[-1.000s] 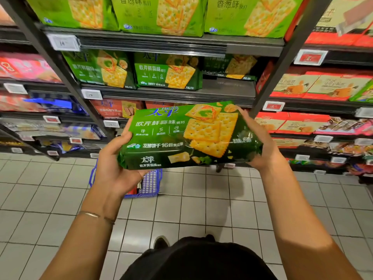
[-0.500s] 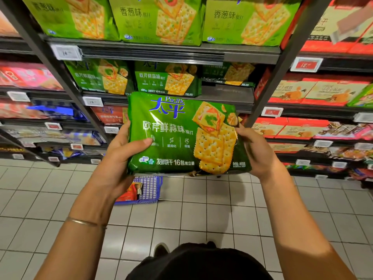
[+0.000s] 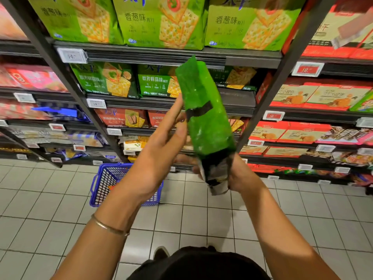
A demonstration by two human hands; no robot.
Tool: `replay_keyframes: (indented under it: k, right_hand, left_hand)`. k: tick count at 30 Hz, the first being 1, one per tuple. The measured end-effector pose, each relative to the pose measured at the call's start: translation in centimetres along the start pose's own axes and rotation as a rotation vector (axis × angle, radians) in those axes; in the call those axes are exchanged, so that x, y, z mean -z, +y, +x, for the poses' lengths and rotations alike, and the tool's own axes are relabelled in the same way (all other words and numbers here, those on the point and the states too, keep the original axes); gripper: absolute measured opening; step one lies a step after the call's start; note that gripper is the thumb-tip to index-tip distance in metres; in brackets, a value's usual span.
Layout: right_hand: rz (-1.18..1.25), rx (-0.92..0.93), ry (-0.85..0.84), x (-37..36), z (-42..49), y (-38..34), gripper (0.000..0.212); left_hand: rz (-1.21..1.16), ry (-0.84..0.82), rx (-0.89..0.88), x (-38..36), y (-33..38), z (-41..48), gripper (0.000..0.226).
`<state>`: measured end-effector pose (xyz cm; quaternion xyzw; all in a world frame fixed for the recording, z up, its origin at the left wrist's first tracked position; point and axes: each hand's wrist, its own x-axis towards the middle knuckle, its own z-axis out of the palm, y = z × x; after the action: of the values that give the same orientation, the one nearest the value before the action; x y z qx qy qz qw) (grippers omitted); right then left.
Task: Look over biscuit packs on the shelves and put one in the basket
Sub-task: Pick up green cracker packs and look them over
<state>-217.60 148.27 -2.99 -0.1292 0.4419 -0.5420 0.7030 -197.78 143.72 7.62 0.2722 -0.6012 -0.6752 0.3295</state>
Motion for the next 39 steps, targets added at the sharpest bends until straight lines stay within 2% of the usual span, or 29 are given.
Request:
replay_keyframes:
  k: [3,5,8,10,12,14,16,18,20,23,25,27,29,32,35,37,39]
  right_hand:
    - [-0.009,-0.170,0.067,-0.1,0.0,1.4,0.060]
    - [0.020,-0.198,0.136,0.2,0.2,1.7,0.064]
    - [0.006,-0.205,0.148,0.5,0.3,1.4,0.060]
    - [-0.030,-0.196,0.152,1.1,0.2,1.2,0.057]
    - [-0.042,-0.151,0.157,1.6,0.2,0.9,0.050]
    - [-0.072,-0.072,0.154,1.9,0.4,0.6,0.043]
    - [-0.145,-0.040,0.159,1.9,0.6,0.1,0.037]
    - [-0.161,-0.037,0.215,2.2,1.1,-0.5,0.041]
    - [-0.130,0.006,0.268,2.2,1.2,-1.5,0.044]
    - [-0.057,0.121,0.249,2.6,1.2,-3.5,0.043]
    - [0.001,0.161,0.289,3.3,1.3,-5.2,0.047]
    - [0.041,0.212,0.284,3.5,1.4,-6.5,0.046]
    - [0.058,0.273,0.260,4.2,1.6,-7.5,0.031]
    - [0.055,0.314,0.222,5.1,1.3,-8.7,0.039]
    - [0.021,0.329,0.242,6.3,1.5,-9.8,0.039]
    - [-0.082,0.374,0.262,7.1,1.6,-10.3,0.033]
    - [-0.250,0.391,0.254,8.2,1.3,-10.6,0.037]
  left_hand:
    - [0.245,0.144,-0.088,-1.3,-0.7,0.2,0.073]
    - [0.288,0.168,-0.105,-1.9,-1.3,0.2,0.078]
    - [0.278,0.207,-0.080,-2.4,-1.3,0.6,0.080]
    - [0.232,0.217,-0.016,-2.9,-1.0,0.9,0.078]
    - [0.017,0.209,0.122,-3.3,-0.1,1.2,0.077]
    - [-0.171,0.137,0.240,-3.0,0.3,1.2,0.086]
    - [-0.193,0.023,0.246,-2.6,0.2,0.8,0.079]
    - [-0.180,-0.017,0.223,-2.4,-0.7,0.5,0.069]
    - [-0.008,-0.044,0.153,-2.1,-2.1,0.2,0.072]
    - [0.341,-0.275,0.042,-1.9,-5.0,-0.3,0.096]
    - [0.431,-0.348,0.023,-2.1,-6.9,-0.4,0.104]
    - [0.429,-0.330,0.001,-2.5,-8.3,-0.1,0.105]
    - [0.442,-0.272,-0.031,-2.8,-9.5,0.3,0.106]
    - [0.455,-0.234,-0.038,-3.4,-10.3,1.2,0.107]
    - [0.392,-0.232,-0.065,-4.3,-10.2,2.3,0.102]
    - [0.197,-0.182,-0.034,-4.2,-10.1,2.8,0.092]
    - [-0.059,-0.064,0.011,-3.7,-9.7,2.8,0.070]
